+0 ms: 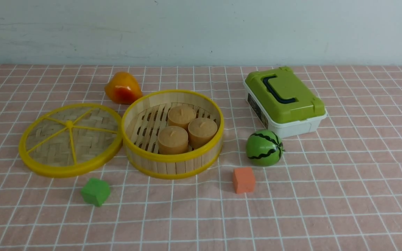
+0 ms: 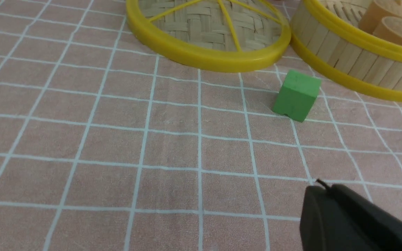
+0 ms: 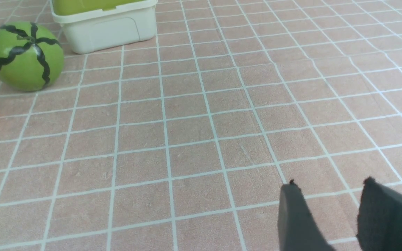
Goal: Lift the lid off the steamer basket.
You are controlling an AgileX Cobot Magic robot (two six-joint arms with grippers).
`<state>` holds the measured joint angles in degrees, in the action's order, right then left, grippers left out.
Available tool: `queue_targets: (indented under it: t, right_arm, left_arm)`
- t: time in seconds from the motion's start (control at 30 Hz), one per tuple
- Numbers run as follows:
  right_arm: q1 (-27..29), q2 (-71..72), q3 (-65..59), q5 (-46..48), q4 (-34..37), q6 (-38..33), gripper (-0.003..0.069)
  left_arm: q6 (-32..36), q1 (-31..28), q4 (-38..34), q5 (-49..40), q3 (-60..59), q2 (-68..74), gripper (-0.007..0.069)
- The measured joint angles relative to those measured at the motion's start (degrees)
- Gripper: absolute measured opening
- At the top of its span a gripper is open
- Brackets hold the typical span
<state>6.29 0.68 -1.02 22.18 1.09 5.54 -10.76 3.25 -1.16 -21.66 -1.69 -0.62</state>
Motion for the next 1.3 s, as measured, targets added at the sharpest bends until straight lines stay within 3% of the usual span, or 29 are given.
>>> queue_targets:
  t: [0.13,1.3]
  right_arm:
    - [0.0,0.0,0.0,0.0,0.0,0.0,0.0241]
    - [0.0,0.0,0.0,0.0,0.0,0.0,0.0241]
  left_arm:
    - [2.71,0.0,-0.84,0.0,0.0,0.0,-0.0005]
    - [3.06,0.0,-1.03,-0.65,0.0,0.0,0.0019]
